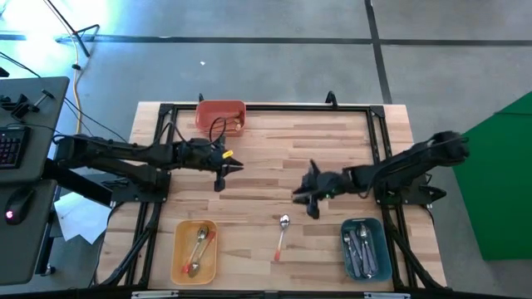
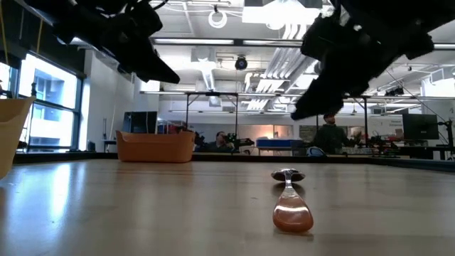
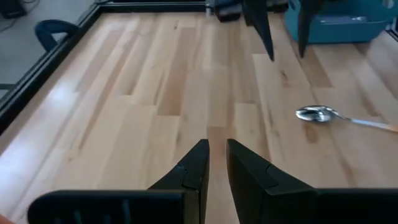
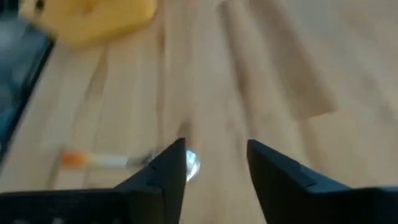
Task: Sort silverware by color (type)
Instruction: Put the orange spoon into the yellow bin
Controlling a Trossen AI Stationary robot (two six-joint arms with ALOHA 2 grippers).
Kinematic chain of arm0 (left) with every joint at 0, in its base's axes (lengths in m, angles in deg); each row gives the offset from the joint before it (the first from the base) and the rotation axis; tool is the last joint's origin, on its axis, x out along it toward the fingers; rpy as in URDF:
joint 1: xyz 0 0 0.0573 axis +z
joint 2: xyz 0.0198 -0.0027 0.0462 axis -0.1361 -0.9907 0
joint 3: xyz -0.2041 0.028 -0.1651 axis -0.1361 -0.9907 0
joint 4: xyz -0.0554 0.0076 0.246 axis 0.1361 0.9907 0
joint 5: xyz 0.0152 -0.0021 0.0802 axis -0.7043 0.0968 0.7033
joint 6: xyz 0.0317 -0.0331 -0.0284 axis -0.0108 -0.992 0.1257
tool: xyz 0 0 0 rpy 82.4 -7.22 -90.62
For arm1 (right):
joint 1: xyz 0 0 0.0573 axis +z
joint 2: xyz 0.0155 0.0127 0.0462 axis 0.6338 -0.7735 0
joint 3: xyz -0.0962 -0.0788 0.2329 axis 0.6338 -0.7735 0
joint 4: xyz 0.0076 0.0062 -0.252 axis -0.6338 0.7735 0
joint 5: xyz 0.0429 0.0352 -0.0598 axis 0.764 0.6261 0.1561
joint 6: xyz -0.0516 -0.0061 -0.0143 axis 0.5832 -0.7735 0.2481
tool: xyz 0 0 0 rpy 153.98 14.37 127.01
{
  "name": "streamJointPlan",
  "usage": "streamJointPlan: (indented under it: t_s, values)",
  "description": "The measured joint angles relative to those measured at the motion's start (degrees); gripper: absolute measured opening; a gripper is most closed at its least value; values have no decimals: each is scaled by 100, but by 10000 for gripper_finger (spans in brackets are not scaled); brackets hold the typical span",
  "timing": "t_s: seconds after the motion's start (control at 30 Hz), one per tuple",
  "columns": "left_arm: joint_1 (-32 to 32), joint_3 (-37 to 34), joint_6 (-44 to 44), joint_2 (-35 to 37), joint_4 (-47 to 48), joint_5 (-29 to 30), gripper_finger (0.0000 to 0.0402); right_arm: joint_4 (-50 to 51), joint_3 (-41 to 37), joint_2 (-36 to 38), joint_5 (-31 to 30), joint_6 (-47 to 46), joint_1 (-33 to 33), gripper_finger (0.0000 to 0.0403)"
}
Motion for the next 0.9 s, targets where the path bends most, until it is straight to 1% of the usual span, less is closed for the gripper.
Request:
streamJointPlan:
  t_s: [0.1,0.23,0.33,0.4,0.5,0.63,0.7,0.8,0.9]
  values:
    - [-256,0,-45,-2,9,158,44,-147,0,-398,13,299,349,171]
    - [-563,1,-157,-2,42,427,44,-552,30,-849,-35,856,712,191]
    - [-748,0,-249,-2,43,632,44,-509,345,-1165,-35,1446,900,197]
    - [-854,2,-280,-2,46,746,44,-430,694,-1382,-15,2044,1016,197]
    - [-974,2,-283,-15,48,889,44,401,1379,-1704,91,2920,1125,197]
    - [-1066,2,-286,-15,90,930,44,2230,2382,-2135,134,3772,1073,197]
    - [-1090,2,-286,-15,116,930,44,2874,2797,-2376,144,4086,998,197]
    - [-1110,2,-286,-15,167,930,44,3204,3294,-2688,382,4479,873,197]
    - [-1112,2,-382,-15,247,930,44,3322,3458,-2958,755,4764,735,197]
